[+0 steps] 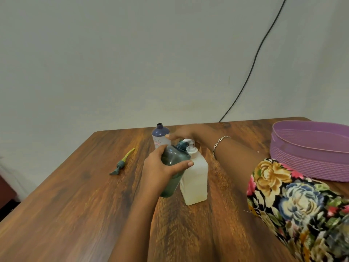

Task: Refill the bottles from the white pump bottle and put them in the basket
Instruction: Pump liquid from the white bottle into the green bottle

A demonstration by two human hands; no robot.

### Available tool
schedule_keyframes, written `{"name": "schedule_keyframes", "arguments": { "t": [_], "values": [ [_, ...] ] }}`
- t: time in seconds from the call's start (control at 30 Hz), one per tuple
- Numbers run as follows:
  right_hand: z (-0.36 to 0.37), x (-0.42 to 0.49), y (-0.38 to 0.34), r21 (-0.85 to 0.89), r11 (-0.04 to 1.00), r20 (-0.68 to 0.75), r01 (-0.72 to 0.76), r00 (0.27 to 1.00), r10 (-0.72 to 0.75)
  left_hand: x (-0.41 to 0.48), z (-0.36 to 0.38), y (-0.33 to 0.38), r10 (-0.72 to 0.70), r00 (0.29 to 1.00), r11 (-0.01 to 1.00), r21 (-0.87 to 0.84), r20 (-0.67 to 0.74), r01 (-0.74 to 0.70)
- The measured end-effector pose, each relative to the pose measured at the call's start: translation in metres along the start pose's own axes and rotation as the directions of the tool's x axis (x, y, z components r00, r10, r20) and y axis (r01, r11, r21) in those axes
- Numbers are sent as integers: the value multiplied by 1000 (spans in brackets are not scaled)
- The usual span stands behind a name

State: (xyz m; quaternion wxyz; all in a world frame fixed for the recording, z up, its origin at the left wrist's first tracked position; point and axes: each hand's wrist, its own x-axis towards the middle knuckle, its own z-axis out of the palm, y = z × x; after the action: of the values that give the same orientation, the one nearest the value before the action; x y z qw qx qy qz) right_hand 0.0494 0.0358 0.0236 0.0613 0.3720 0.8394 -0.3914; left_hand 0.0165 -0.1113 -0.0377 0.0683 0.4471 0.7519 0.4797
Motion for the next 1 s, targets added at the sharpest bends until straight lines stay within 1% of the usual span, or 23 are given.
{"name": "schedule_keyframes", "arguments": {
  "t": [0.07, 0.17, 0.2, 0.23, 0.3, 0.37, 0.43, 0.47, 0.6, 0.63, 0.7, 0.77, 0.8, 0.87, 0.93, 0.97, 1.0],
  "values": [
    [3, 4, 1, -67, 998, -41, 4, 999, -6, 1, 1, -2, -5, 1000, 1000, 4, 9, 5],
    [7, 5, 11, -303, 951, -210, -53, 978, -12, 0, 7, -4, -11, 1000, 1000, 13, 21, 11],
    [8, 6, 13, -326, 942, -259, -76, 966, -11, 0, 8, -5, -10, 1000, 1000, 23, 17, 10],
    [9, 7, 14, -311, 946, -285, -89, 959, -4, 1, 9, -6, -10, 1000, 999, 31, 13, 10],
    [11, 4, 12, -253, 965, -264, -64, 964, -5, 1, 8, -7, -15, 1000, 999, 43, 9, 15],
    [9, -5, 10, -87, 996, -164, -11, 987, -3, 1, 7, -9, -22, 1000, 999, 39, 16, 21],
    [5, -14, 10, 113, 994, -72, -8, 997, 16, 1, 7, -7, -26, 999, 1000, 14, 32, 25],
    [3, -15, 11, 155, 988, -52, -10, 998, 18, 1, 6, -5, -21, 999, 1000, 5, 31, 20],
    [7, -10, 7, 143, 988, -52, 58, 997, -51, -1, 1, -1, 2, 1000, 1000, 17, 17, -2],
    [9, -10, 6, 96, 994, -67, 51, 997, -45, -3, 1, -2, 0, 1000, 1000, 21, 25, -1],
    [12, -7, 6, -62, 998, -116, 28, 993, -35, -4, 1, -5, 8, 999, 999, 33, 34, -9],
    [13, 0, 8, -221, 975, -207, -15, 978, -32, -2, 1, -6, 13, 1000, 999, 45, 25, -14],
    [13, 1, 9, -259, 965, -254, -33, 967, -35, -1, 1, -7, 14, 1000, 999, 47, 21, -15],
    [15, 5, 10, -256, 965, -296, -58, 955, -21, 1, 2, -9, 10, 1000, 998, 58, 27, -11],
    [15, 5, 10, -201, 979, -246, -34, 969, -17, 0, 2, -9, 8, 1000, 998, 62, 30, -9],
    [14, 2, 10, -123, 992, -198, -3, 980, -21, -1, 2, -8, 8, 1000, 998, 62, 25, -10],
    [13, 0, 9, -9, 1000, -137, 26, 990, -27, -1, 2, -7, 11, 1000, 998, 61, 19, -12]
  ]
}}
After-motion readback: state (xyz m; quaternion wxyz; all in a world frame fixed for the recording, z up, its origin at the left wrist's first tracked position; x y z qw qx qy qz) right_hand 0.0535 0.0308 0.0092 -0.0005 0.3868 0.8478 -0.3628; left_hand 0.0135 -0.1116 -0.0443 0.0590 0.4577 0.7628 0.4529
